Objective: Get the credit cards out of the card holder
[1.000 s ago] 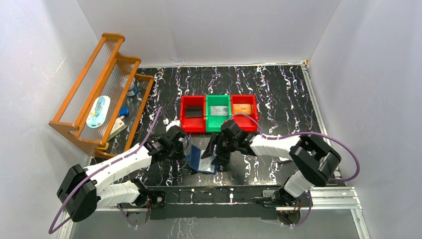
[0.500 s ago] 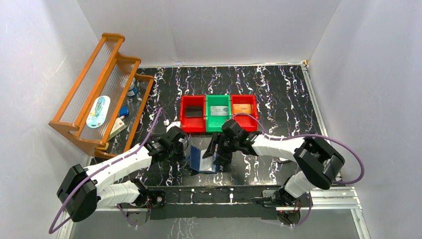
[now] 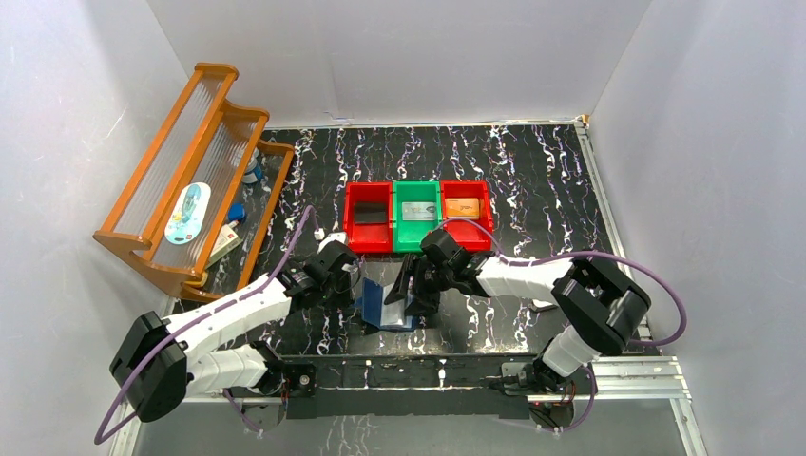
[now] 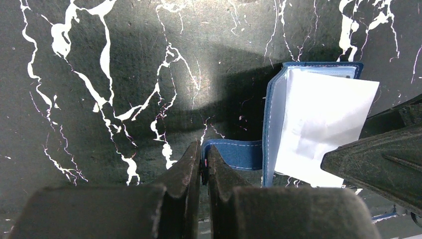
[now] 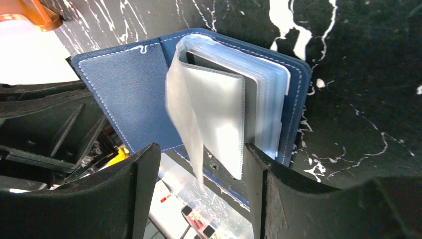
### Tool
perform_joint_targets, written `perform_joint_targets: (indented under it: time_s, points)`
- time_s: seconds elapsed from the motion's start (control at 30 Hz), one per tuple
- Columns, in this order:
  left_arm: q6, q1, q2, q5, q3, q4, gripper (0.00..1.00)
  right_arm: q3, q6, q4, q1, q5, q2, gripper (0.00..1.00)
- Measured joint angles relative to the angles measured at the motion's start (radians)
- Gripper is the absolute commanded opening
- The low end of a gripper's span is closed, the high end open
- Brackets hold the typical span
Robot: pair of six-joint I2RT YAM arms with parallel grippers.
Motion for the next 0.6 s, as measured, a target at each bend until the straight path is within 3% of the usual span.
perform_joint_targets:
  time_s: [0.3,0.6]
  points:
    - [0.002,0.0,0.004,0.008,0.0,0.0,0.0,0.022,-0.004,0.084,0.0,-0.054,0.009,0.69]
    - [0.002,0.0,0.004,0.008,-0.01,0.0,0.0,0.166,-0.031,0.172,0.009,-0.134,0.143,0.71]
